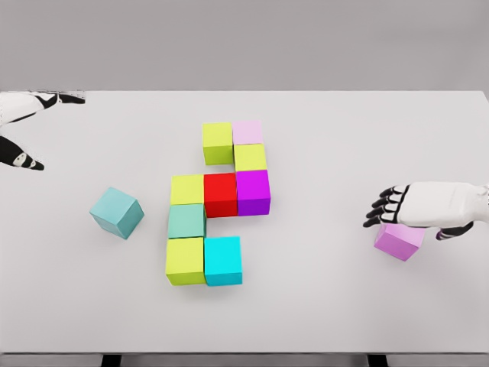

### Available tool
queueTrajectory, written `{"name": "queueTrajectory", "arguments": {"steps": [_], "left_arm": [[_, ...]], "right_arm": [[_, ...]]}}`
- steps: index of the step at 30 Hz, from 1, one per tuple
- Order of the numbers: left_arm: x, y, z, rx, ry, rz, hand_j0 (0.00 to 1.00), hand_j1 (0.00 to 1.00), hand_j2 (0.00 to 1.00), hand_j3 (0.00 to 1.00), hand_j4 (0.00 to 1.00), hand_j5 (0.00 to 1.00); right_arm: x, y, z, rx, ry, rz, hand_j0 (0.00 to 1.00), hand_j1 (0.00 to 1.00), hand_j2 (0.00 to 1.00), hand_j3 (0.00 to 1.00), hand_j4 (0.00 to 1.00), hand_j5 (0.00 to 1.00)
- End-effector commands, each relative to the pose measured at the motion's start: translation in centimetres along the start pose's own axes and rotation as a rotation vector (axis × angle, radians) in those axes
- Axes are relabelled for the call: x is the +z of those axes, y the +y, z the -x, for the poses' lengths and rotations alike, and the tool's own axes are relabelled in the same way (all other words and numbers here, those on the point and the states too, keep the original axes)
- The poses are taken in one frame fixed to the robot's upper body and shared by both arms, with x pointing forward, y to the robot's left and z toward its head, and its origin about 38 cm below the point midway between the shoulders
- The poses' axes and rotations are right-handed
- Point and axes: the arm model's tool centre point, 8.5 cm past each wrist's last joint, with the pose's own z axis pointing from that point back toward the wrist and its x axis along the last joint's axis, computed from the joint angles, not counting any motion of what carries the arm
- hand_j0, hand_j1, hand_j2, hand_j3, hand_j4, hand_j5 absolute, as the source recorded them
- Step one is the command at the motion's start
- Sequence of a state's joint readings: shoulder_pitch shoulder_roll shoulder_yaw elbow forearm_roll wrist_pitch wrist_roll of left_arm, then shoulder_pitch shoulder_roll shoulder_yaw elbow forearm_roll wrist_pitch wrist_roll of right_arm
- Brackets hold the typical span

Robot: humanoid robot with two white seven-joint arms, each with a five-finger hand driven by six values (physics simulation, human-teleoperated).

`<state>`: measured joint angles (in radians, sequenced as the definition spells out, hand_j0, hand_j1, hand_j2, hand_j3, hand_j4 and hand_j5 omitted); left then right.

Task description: Assemble the squares on the desktop into the number 2

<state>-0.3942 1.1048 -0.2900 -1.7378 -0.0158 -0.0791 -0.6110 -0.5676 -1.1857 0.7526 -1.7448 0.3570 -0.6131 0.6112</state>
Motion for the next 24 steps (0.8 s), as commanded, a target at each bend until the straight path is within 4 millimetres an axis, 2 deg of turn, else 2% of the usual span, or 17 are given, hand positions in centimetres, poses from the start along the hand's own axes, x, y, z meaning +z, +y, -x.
{"name": "queueTrajectory", "arguments": {"steps": [1,4,10,11,14,16,22,24], "left_arm": [[0.0,-1.7,0.1,0.027,0.03,0.086,1.0,1.0,1.0,1.0,1.0,1.0],[-0.7,-3.5,-0.2,0.014,0.022,0.144,1.0,1.0,1.0,1.0,1.0,1.0],[-1.8,-5.8,-0.3,0.005,0.026,0.198,1.0,1.0,1.0,1.0,1.0,1.0],[-2.2,-6.3,-0.5,0.005,0.024,0.202,1.0,1.0,1.0,1.0,1.0,1.0],[-3.4,-6.8,-1.0,0.003,0.028,0.191,1.0,1.0,1.0,1.0,1.0,1.0],[-3.5,-7.2,-1.0,0.003,0.025,0.202,1.0,1.0,1.0,1.0,1.0,1.0],[-4.1,-8.7,-1.4,0.01,0.009,0.24,1.0,1.0,1.0,1.0,1.0,1.0],[-4.5,-9.0,-1.6,0.003,0.009,0.241,1.0,1.0,1.0,1.0,1.0,1.0]], "right_arm": [[-0.5,0.2,0.0,-0.004,-0.002,-0.003,1.0,1.0,1.0,1.0,1.0,1.0],[-0.9,1.1,0.7,-0.011,0.017,-0.027,1.0,1.0,1.0,1.0,1.0,1.0],[-1.7,1.3,0.5,-0.014,0.004,-0.03,0.98,0.98,0.98,0.98,0.98,0.98],[-1.7,1.3,0.5,-0.013,0.004,-0.028,0.9,0.9,0.9,0.9,0.9,0.9],[-1.8,1.3,0.4,-0.014,0.001,-0.027,0.55,0.55,0.55,0.55,0.55,0.55],[-1.8,1.2,0.4,-0.012,0.001,-0.025,0.46,0.46,0.46,0.46,0.46,0.46],[-2.4,-0.1,-0.1,-0.014,-0.031,0.023,0.46,0.46,0.46,0.46,0.46,0.46],[-2.7,-1.3,-0.2,-0.02,-0.05,0.067,0.46,0.46,0.46,0.46,0.46,0.46]]}}
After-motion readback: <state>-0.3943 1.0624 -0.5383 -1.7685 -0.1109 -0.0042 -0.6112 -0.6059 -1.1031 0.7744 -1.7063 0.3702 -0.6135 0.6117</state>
